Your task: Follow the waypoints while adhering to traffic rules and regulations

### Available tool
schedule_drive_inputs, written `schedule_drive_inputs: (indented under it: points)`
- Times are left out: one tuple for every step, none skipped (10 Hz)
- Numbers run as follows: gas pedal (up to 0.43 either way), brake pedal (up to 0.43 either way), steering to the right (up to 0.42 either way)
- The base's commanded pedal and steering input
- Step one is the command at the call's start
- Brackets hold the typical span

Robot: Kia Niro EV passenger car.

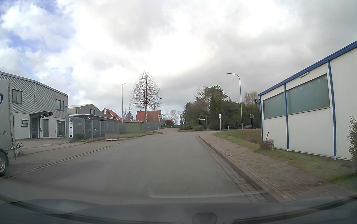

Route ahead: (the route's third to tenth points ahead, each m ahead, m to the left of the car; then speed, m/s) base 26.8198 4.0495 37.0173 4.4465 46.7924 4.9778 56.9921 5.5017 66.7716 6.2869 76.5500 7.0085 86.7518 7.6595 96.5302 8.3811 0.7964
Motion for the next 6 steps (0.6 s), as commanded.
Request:
schedule_drive_inputs:
  points:
    - [0.000, 0.000, -0.003]
    - [0.000, 0.000, -0.003]
    - [0.000, 0.000, -0.003]
    - [0.000, 0.000, -0.003]
    - [0.000, 0.000, -0.003]
    - [0.000, 0.000, -0.003]
